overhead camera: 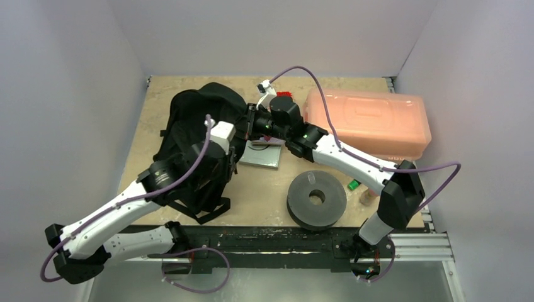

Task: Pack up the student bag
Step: Adjust the student bag at the center of the board.

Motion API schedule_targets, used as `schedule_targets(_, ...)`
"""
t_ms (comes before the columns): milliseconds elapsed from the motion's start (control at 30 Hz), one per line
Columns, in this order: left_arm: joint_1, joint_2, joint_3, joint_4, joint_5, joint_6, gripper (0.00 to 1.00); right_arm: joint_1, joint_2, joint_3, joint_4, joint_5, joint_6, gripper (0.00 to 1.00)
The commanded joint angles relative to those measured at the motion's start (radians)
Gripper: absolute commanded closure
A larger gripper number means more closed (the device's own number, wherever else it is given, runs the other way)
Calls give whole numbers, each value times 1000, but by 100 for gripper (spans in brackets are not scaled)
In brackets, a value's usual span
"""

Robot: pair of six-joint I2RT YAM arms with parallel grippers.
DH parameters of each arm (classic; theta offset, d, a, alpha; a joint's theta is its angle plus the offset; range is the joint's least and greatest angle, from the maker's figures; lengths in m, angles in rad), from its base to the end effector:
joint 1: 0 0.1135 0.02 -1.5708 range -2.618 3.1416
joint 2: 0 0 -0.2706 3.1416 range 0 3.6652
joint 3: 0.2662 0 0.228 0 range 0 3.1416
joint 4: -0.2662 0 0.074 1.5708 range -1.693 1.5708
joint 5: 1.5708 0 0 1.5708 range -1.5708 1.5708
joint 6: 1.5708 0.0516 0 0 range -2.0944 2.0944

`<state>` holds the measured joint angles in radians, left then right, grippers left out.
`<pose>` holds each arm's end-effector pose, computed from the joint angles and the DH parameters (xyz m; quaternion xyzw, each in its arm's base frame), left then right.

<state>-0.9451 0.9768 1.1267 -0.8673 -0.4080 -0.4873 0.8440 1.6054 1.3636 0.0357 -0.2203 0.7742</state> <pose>0.1153 -0.1246 0.3501 0.1206 0.8872 -0.1270 0.4268 0.2434 0.2907 0.3641 -0.0962 0.7685 0.5125 0.3708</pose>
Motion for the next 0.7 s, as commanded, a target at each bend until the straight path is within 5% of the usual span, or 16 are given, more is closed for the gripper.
schedule_targets(0, 2, -121, -38, 62, -98, -8, 57, 4, -65, 11, 53, -40, 4, 100)
schedule_targets(67, 1, -124, -38, 52, -111, -17, 42, 4, -64, 11, 55, -46, 4, 100)
schedule_targets(167, 2, -86, -22, 21, -108, -23, 39, 4, -64, 10, 54, -49, 1, 100)
schedule_targets(367, 2, -7, -6, 21, -70, -17, 47, 4, -72, 3, 52, -57, -3, 100)
schedule_targets(500, 1, 44, -4, 23, -89, 1, 63, 4, -77, -1, 64, -93, -40, 97)
schedule_targets(533, 2, 54, -3, 24, -97, 8, 69, 4, -79, -1, 57, -95, -63, 87)
schedule_targets(600, 2, 67, 0, 23, -121, 14, 98, 4, -84, -7, 23, -85, -130, 70)
schedule_targets(667, 3, 62, -10, 37, -134, 12, 100, 4, -96, -9, -58, -37, -213, 45)
